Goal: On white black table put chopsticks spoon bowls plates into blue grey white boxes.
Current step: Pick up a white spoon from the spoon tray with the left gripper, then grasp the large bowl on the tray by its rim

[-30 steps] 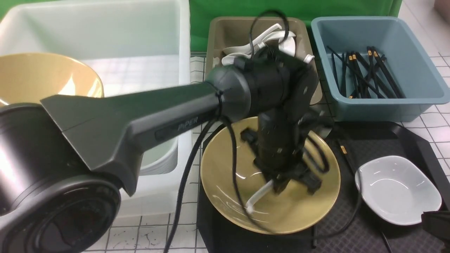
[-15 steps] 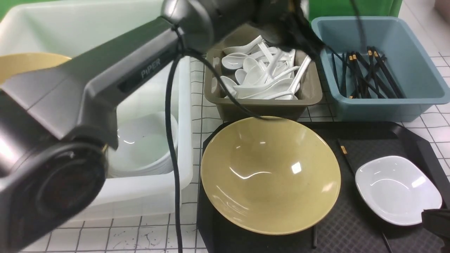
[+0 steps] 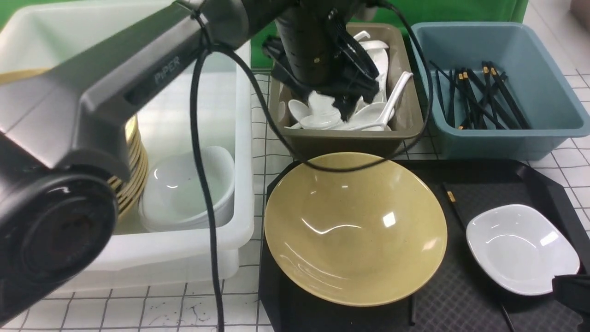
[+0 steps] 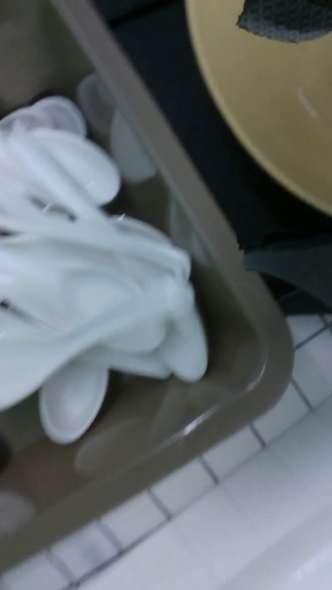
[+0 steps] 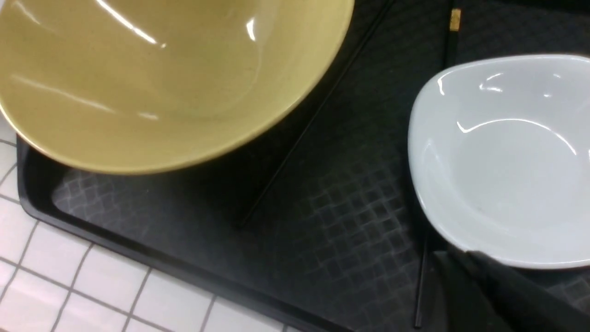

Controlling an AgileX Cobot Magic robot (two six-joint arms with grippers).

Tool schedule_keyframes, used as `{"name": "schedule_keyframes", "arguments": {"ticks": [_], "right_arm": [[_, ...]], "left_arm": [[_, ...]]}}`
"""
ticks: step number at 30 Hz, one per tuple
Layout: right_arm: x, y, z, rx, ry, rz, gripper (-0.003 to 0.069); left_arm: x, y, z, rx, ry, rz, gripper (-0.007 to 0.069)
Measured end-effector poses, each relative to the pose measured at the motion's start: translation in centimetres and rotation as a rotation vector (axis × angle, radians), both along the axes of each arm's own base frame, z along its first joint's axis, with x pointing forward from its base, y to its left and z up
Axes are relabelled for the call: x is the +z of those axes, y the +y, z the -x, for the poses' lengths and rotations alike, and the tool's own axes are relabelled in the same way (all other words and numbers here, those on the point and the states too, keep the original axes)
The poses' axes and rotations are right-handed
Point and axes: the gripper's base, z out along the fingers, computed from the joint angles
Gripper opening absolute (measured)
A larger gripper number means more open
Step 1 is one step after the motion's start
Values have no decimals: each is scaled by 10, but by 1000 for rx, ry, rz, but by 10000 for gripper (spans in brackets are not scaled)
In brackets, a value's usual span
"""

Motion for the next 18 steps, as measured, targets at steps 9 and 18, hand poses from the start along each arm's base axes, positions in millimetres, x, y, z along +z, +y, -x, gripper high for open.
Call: {"name": "schedule_keyframes", "arguments": {"ticks": [9, 18], "right_arm": [[0, 2, 1, 23, 0, 0, 68], [0, 2, 1, 23, -1, 0, 72]], "left_arm": [[-45, 0, 12, -18, 127, -104, 524], [-88, -2, 13, -107, 221, -172, 477]]}}
